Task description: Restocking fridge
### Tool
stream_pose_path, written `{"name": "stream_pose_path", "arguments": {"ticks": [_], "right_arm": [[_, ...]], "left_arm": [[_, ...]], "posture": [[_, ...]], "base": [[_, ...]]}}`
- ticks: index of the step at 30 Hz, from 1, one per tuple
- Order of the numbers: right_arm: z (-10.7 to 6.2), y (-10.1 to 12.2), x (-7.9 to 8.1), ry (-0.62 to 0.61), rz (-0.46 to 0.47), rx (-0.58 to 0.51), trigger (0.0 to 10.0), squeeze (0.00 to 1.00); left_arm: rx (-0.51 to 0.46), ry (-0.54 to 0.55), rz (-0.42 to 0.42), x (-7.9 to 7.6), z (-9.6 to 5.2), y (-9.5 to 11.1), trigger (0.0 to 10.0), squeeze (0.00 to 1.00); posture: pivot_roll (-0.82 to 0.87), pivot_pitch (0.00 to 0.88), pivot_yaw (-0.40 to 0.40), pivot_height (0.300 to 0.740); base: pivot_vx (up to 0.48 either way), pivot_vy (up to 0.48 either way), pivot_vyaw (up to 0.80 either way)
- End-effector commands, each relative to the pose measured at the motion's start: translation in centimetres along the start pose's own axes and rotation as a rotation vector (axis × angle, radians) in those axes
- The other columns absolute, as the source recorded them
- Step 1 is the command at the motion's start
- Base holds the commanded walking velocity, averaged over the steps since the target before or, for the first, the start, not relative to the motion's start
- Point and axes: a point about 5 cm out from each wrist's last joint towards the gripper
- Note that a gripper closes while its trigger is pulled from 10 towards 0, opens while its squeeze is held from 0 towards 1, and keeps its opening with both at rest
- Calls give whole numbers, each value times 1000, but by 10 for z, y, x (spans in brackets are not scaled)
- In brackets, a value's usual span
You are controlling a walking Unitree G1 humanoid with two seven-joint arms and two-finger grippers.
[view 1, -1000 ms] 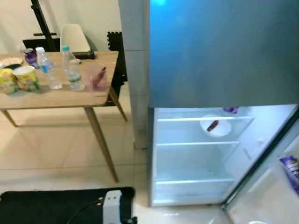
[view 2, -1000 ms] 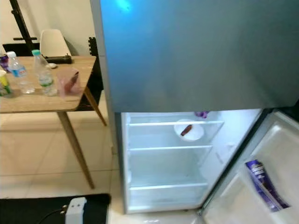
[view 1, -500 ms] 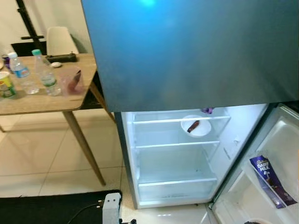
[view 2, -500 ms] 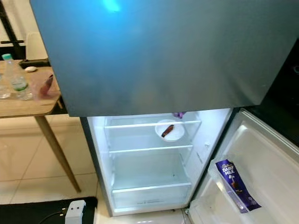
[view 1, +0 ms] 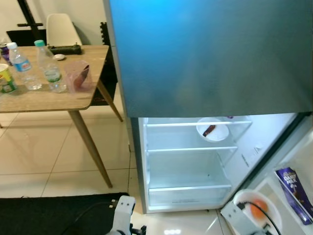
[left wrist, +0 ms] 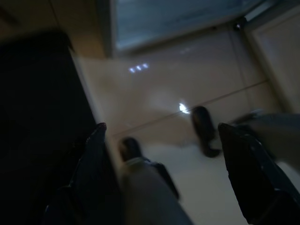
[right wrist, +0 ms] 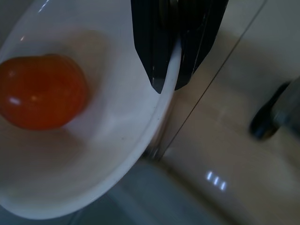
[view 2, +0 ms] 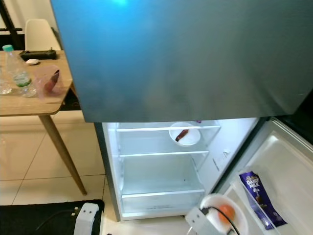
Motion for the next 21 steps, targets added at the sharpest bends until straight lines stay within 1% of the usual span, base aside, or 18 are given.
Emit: {"name": "stream_pose_path", "arguments": {"ticks": [1, 2, 3, 4, 5, 6, 7, 9, 10, 11, 12, 13, 14, 15, 16, 17, 18, 21], "right_arm": [[-1, 4, -9, 2, -65, -34, 10000, 0], [-3, 8, -17, 12, -140, -68, 10000, 0], [-4, 8, -21, 13, -161, -77, 10000, 0], [-4, 8, -21, 13, -161, -77, 10000, 0], [-5, 8, -25, 10, -167, -81, 10000, 0], [-5, 8, -25, 10, -167, -81, 10000, 0], [-5, 8, -28, 7, -171, -83, 10000, 0], [-5, 8, -28, 7, -171, -83, 10000, 0], [-5, 9, -30, -1, -167, -89, 10000, 0], [-4, 14, -30, -6, -161, -100, 10000, 0], [-4, 14, -30, -6, -161, -100, 10000, 0], [-3, 18, -29, -9, -156, -107, 10000, 0], [-1, 26, -27, -4, -181, -131, 10000, 0], [1, 34, -23, 7, -228, -153, 10000, 0], [1, 34, -23, 7, -228, -153, 10000, 0], [3, 43, -20, 25, -255, -181, 10000, 0], [3, 43, -20, 25, -255, -181, 10000, 0], [5, 66, -12, 80, -270, -251, 10000, 0]], "left_arm": [[12, 5, 100, 10, -3, 0, 10000, 0], [-8, 11, 119, 25, -8, 3, 10000, 0], [-25, 23, 129, 33, -11, 6, 10000, 0], [-25, 23, 129, 33, -11, 6, 10000, 0], [-49, 40, 122, 41, -13, 10, 10000, 0], [-49, 40, 122, 41, -13, 10, 10000, 0], [-76, 56, 112, 47, -15, 16, 10000, 0], [-76, 56, 112, 47, -15, 16, 10000, 0], [-130, 75, 97, 54, -15, 28, 10000, 0], [-192, 85, 88, 57, -14, 43, 10000, 0], [-192, 85, 88, 57, -14, 43, 10000, 0], [-233, 90, 85, 58, -13, 52, 10000, 0], [-282, 87, 103, 55, -11, 65, 10000, 0], [-323, 81, 125, 50, -9, 76, 10000, 0], [-323, 81, 125, 50, -9, 76, 10000, 0], [-366, 65, 146, 45, -7, 86, 10000, 0], [-366, 65, 146, 45, -7, 86, 10000, 0], [-481, 27, 183, 33, -5, 110, 10000, 0]], "posture": [[-83, 0, -27, 740], [-78, 0, -26, 740], [-76, 0, -29, 740], [-76, 0, -29, 740], [-74, 0, -32, 740], [-74, 0, -32, 740], [-73, 0, -33, 740], [-73, 0, -33, 740], [-71, 0, -32, 740], [-70, 0, -27, 740], [-70, 0, -27, 740], [-70, 0, -27, 740], [-69, 0, -28, 740], [-70, 0, -27, 740], [-70, 0, -27, 740], [-70, 0, -27, 740], [-70, 0, -27, 740], [-69, 0, -26, 740]], "base": [[0, 0, 0], [0, 0, 0], [0, 0, 0], [0, 0, 0], [0, 0, 0], [0, 0, 0], [0, 0, 0], [0, 0, 0], [0, 0, 0], [0, 0, 0], [0, 0, 0], [0, 0, 0], [0, 0, 0], [0, 0, 0], [0, 0, 0], [0, 0, 0], [0, 0, 0], [0, 0, 0]]}}
Point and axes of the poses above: a point about 5 cm out from each wrist's last joint towards the gripper, its own z axis pointing out of the wrist towards the gripper, its own y axis along the axis of the wrist's last joint, x = y × z, and after that the axes turned 11 degrees about z, right-handed
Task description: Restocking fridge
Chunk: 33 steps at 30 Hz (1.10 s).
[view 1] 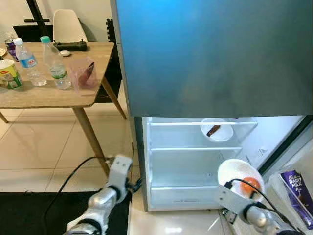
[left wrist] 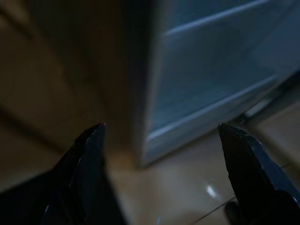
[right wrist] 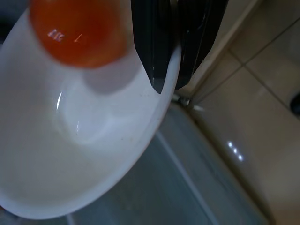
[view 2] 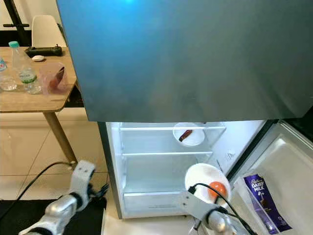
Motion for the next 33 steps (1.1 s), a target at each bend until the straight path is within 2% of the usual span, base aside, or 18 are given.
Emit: {"name": "stream_pose_path", "arguments": {"ticks": [1, 4, 11, 14, 22, 25, 30, 32, 33], "right_arm": [[4, 19, -2, 42, -29, -74, 10000, 0], [6, 27, 0, 77, -48, -101, 10000, 0], [11, 49, 8, 166, -184, -154, 10000, 0], [12, 51, 8, 170, -191, -156, 10000, 0], [16, 67, -3, 171, -237, -164, 10000, 0], [16, 75, -13, 151, -261, -175, 10000, 0], [17, 75, -15, 137, -254, -166, 10000, 0], [17, 61, -6, 149, -229, -105, 10000, 0], [17, 61, -6, 149, -229, -105, 10000, 0]], "left_arm": [[-76, -32, 17, -6, 5, 12, 10000, 0], [-102, -46, 36, -7, 7, 17, 10000, 0], [-141, -71, 87, -7, 9, 27, 10000, 0], [-147, -75, 88, -8, 10, 28, 10000, 0], [-217, -139, 146, -16, 13, 41, 10000, 0], [-227, -166, 159, -19, 14, 43, 10000, 0], [-210, -166, 132, -20, 16, 41, 10000, 0], [-155, -137, 90, -18, 15, 32, 10000, 0], [-155, -137, 90, -18, 15, 32, 10000, 0]], "posture": [[-69, 0, -26, 740], [-69, 0, -26, 740], [-67, 0, -21, 740], [-67, 0, -21, 740], [-59, 0, -29, 740], [-62, 0, -26, 740], [-62, 0, -24, 740], [-65, 0, -20, 740], [-65, 0, -20, 740]], "base": [[0, 0, 0], [0, 0, 0], [0, 0, 0], [0, 0, 0], [0, 0, 0], [0, 0, 0], [0, 0, 0], [0, 0, 0], [0, 0, 0]]}}
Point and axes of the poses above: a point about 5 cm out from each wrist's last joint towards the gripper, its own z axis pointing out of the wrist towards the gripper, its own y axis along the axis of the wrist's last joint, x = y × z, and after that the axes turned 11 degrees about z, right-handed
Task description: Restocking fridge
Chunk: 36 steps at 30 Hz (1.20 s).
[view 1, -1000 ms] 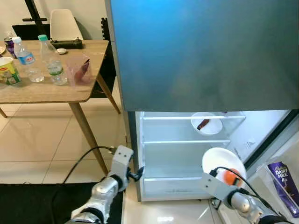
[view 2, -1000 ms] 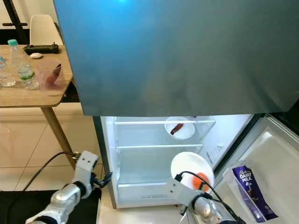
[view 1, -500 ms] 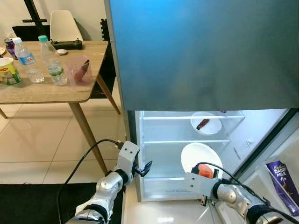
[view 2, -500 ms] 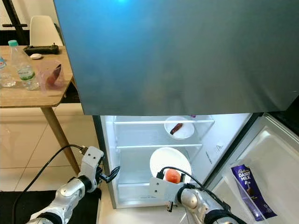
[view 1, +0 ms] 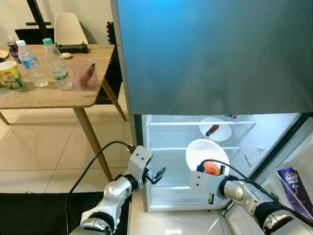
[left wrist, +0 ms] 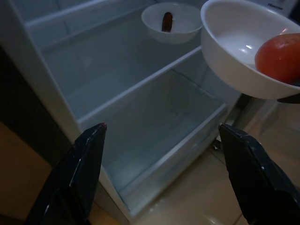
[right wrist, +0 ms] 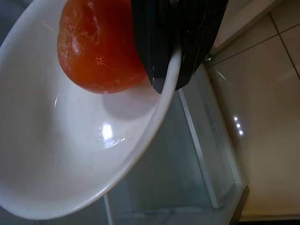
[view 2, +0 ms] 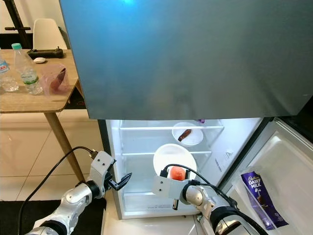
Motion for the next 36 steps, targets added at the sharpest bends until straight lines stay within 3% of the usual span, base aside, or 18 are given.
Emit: {"name": "stream_pose_path", "arguments": {"ticks": [1, 3, 4, 7, 14, 15, 20, 22, 29, 36], "right_arm": [[-2, -15, 13, 22, 23, 68, 10000, 0], [-5, -33, 34, 52, 95, 140, 10000, 0], [-5, -33, 34, 52, 95, 140, 10000, 0], [-16, -62, 64, 49, 214, 233, 10000, 0], [-30, -89, 82, -5, 352, 348, 10000, 0], [-39, -101, 93, -25, 414, 408, 10000, 0], [-49, -114, 109, -29, 484, 471, 10000, 0], [-60, -126, 128, -20, 546, 536, 10000, 0], [-69, -133, 142, -14, 595, 580, 10000, 0], [-67, -131, 144, -22, 610, 580, 10000, 0]], "left_arm": [[63, 18, -53, -3, -3, -11, 10000, 0], [161, 58, -105, -5, -11, -29, 10000, 0], [161, 58, -105, -5, -11, -29, 10000, 0], [314, 103, -204, -16, -32, -61, 10000, 0], [480, 149, -309, -33, -56, -91, 10000, 0], [542, 164, -338, -40, -66, -102, 10000, 0], [611, 174, -368, -49, -78, -113, 10000, 0], [686, 183, -411, -60, -92, -125, 10000, 0], [767, 180, -417, -70, -107, -136, 10000, 0], [787, 215, -428, -70, -112, -139, 10000, 0]], "posture": [[-62, 0, -19, 740], [-63, 0, -17, 740], [-63, 0, -17, 740], [-57, 0, -14, 740], [-61, 0, -9, 740], [-56, 0, -10, 740], [-55, 0, -11, 740], [-58, 0, -9, 740], [-67, 0, -2, 740], [-64, 0, -3, 740]], "base": [[0, 0, 0], [0, 0, 0], [0, 0, 0], [0, 0, 0], [0, 0, 0], [0, 0, 0], [0, 0, 0], [0, 0, 0], [0, 0, 0], [143, 0, 0]]}}
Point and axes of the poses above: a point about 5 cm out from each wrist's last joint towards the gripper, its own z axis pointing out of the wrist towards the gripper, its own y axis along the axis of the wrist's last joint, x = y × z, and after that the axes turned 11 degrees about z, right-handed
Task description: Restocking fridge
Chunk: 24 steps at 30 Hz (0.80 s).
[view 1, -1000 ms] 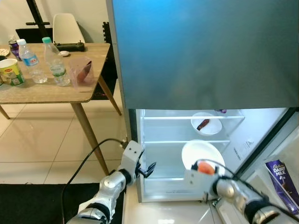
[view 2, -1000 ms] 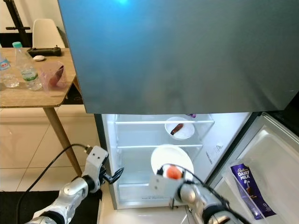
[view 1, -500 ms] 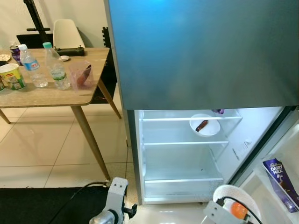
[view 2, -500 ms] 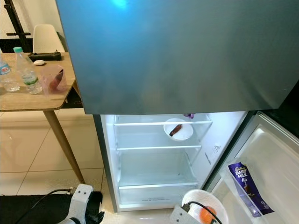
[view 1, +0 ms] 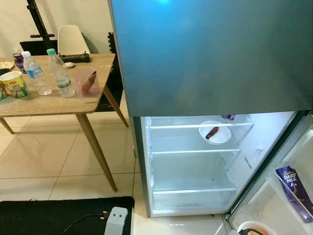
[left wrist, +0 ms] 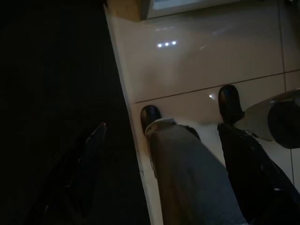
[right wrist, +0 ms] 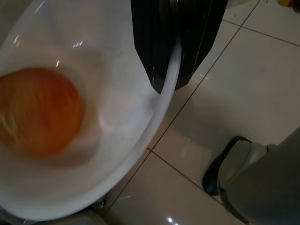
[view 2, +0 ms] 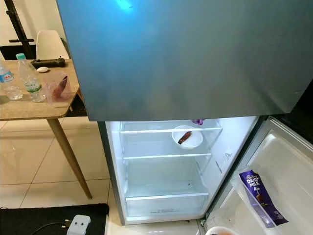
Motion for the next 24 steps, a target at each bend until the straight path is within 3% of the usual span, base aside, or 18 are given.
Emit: {"name": "stream_pose_path", "arguments": {"ticks": [1, 24], "right_arm": [[0, 3, -1, -18, 15, -11, 10000, 0], [1, 5, 2, -8, 8, -12, 10000, 0]], "left_arm": [[8, 29, 1, 9, -2, -1, 10000, 0], [41, 37, 0, 8, -4, -12, 10000, 0]], "posture": [[-64, 0, -3, 740], [-59, 0, -8, 740]], "base": [[259, 0, 0], [281, 0, 0]]}}
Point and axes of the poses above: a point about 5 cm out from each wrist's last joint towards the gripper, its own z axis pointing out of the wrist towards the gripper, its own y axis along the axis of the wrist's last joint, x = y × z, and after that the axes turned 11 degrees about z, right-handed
